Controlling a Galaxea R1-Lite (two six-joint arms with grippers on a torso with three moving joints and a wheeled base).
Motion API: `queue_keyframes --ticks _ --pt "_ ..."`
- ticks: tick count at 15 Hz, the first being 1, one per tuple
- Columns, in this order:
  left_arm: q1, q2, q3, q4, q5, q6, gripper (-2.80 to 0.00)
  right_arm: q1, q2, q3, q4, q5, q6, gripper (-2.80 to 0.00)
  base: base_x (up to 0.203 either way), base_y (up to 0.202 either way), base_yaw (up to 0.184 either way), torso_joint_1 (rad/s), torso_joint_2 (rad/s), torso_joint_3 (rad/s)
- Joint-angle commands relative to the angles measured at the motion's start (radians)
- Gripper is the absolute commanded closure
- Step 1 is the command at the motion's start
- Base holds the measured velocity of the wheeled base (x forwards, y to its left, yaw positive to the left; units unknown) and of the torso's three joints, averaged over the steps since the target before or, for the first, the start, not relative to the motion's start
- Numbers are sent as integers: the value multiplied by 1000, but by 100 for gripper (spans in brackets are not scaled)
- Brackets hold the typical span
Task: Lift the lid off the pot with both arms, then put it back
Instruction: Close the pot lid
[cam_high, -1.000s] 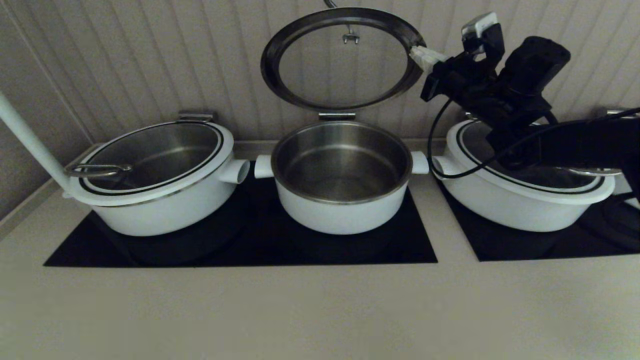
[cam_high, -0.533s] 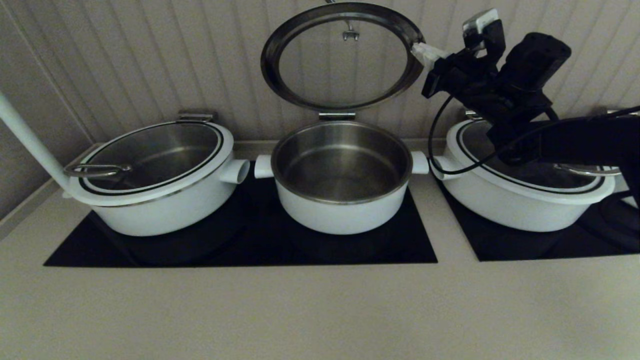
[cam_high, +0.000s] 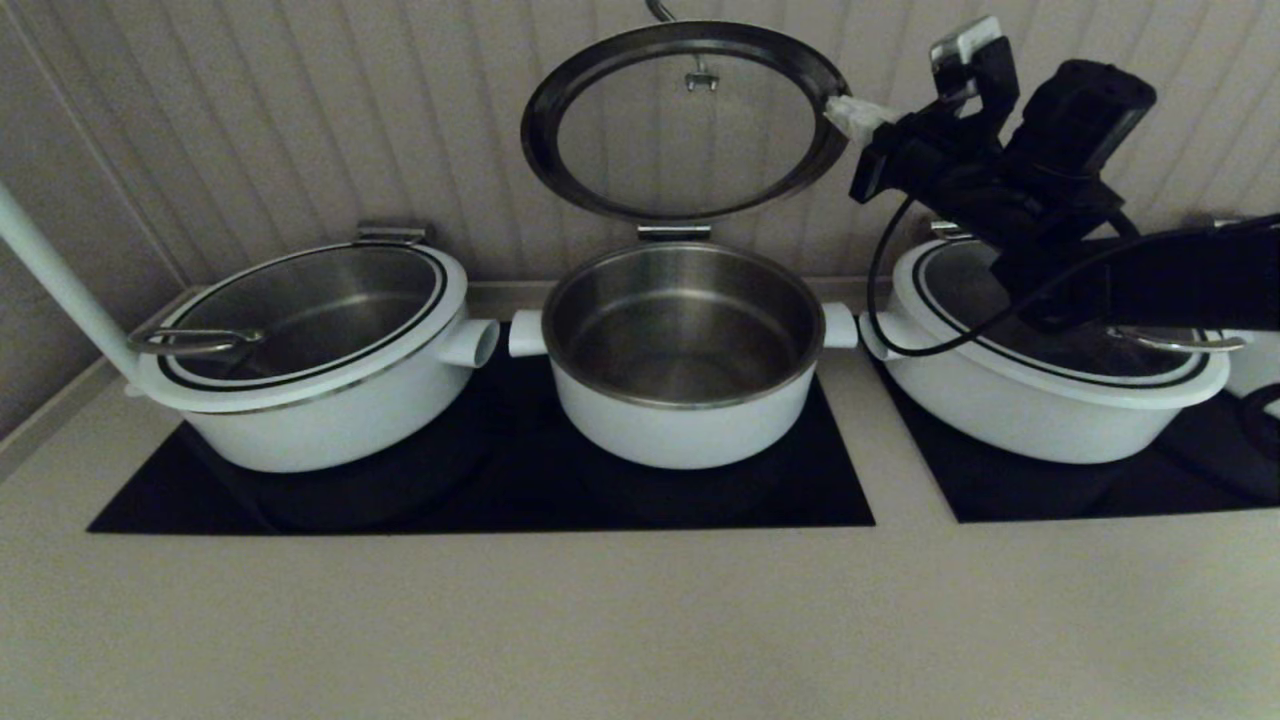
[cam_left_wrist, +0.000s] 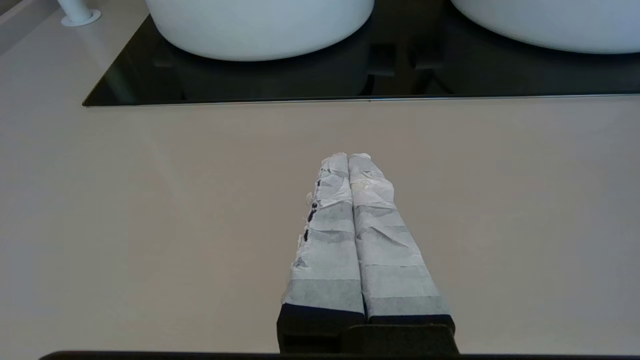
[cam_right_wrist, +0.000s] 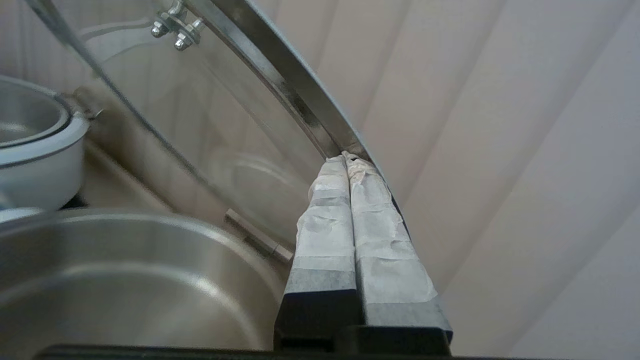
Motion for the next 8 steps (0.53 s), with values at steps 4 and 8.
queue_keyframes --ticks 4,8 --pt "0 -1 0 0 0 0 0 7 -117 161 5 16 -2 0 0 0 0 0 0 0" --pt "0 1 0 0 0 0 0 8 -173 263 4 23 -1 0 0 0 0 0 0 0"
